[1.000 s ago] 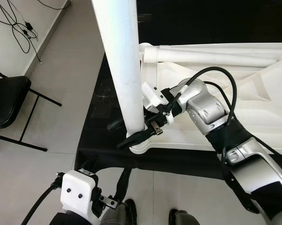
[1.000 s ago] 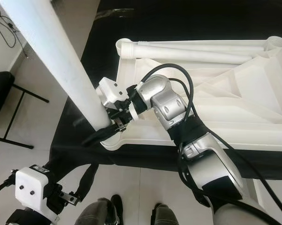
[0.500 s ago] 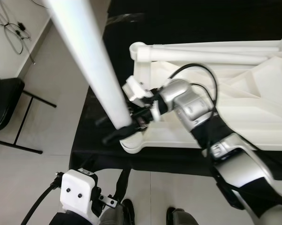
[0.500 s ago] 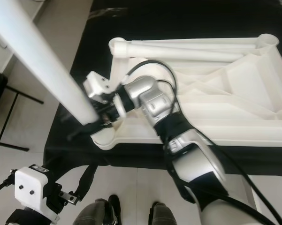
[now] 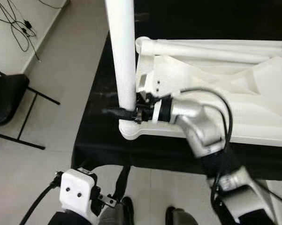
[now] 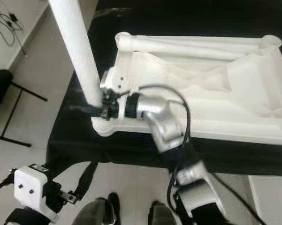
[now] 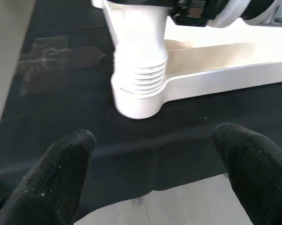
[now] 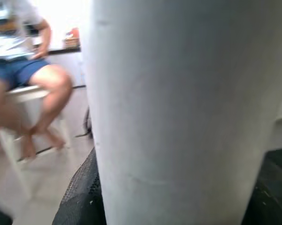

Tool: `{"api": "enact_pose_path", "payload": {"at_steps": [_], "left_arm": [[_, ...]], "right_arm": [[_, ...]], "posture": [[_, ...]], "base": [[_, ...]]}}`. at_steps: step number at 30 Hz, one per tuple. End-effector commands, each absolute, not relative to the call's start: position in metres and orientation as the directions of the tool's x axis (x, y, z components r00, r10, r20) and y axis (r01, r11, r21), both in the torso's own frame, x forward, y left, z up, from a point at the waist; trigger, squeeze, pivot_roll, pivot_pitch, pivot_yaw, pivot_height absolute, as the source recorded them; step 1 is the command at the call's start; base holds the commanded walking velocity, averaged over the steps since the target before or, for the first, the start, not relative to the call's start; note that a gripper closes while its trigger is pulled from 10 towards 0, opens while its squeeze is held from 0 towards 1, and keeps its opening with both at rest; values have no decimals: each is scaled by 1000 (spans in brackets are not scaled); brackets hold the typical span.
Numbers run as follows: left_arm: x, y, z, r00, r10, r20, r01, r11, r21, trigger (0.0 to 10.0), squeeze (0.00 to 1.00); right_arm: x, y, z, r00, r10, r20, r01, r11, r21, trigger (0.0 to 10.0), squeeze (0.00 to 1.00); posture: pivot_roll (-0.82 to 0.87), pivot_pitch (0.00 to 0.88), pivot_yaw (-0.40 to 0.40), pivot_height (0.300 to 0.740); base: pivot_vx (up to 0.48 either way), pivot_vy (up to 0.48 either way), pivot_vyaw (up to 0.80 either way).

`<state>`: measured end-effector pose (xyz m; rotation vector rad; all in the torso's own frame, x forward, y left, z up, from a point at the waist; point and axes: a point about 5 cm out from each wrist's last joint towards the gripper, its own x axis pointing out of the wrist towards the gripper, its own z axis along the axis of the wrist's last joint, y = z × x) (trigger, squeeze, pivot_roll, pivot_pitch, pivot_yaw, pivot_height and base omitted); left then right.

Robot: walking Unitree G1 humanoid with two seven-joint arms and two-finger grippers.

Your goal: Building children table

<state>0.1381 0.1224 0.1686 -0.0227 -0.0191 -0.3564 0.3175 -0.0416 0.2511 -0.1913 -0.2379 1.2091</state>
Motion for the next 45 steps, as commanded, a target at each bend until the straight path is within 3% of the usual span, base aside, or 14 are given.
{"api": "enact_pose_path", "payload": {"at_steps": [1, 2, 4, 5, 9, 29, 33, 36, 41, 43, 45], "left_arm": [[136, 125, 164, 936, -352, -5, 352, 936, -8, 10000, 0], [136, 126, 164, 936, -351, -7, 351, 936, -5, 10000, 0], [136, 126, 164, 936, -351, -7, 351, 936, -5, 10000, 0], [136, 127, 164, 937, -349, -8, 349, 937, -3, 10000, 0], [138, 128, 164, 937, -349, -9, 349, 937, 6, 10000, 0], [145, 135, 166, 950, -311, -22, 312, 950, 21, 10000, 0], [163, 168, 184, 990, -127, 68, 122, 989, 80, 10000, 0], [177, 190, 210, 983, -59, 176, 38, 992, 119, 10000, 0], [188, 198, 239, 957, -80, 278, 40, 988, 149, 10000, 0], [201, 192, 278, 889, -216, 404, 164, 974, 159, 10000, 0], [203, 189, 291, 857, -266, 441, 214, 963, 163, 10000, 0]], "right_arm": [[322, -48, 230, 452, 892, 7, -868, 441, -228, 10000, 0], [318, -44, 221, 538, 843, 0, -808, 515, -287, 10000, 0], [318, -44, 221, 538, 843, 0, -808, 515, -287, 10000, 0], [314, -41, 216, 590, 807, 2, -760, 557, -335, 10000, 0], [308, -24, 210, 668, 744, -5, -689, 616, -383, 10000, 0], [328, -29, 235, 746, 666, 34, -604, 696, -388, 10000, 0], [330, -31, 233, 755, 655, 27, -600, 707, -375, 10000, 0], [332, -31, 232, 760, 650, 23, -599, 712, -366, 10000, 0], [333, -31, 230, 762, 647, 20, -598, 716, -360, 10000, 0], [333, -29, 228, 761, 648, 18, -602, 716, -353, 10000, 0], [333, -28, 227, 761, 649, 17, -603, 716, -352, 10000, 0]], "posture": [[72, 359, 54, 740], [73, 357, 55, 740], [73, 357, 55, 740], [73, 355, 57, 740], [78, 348, 61, 740], [85, 329, 56, 740], [92, 324, 51, 740], [96, 321, 52, 740], [106, 307, 54, 740], [105, 294, 56, 740], [105, 294, 56, 740]], "base": [[0, 0, 0], [0, 0, 0], [0, 0, 0], [0, 0, 0], [0, 0, 0], [0, 0, 0], [0, 0, 0], [0, 0, 0], [0, 0, 0], [0, 0, 0], [0, 0, 0]]}}
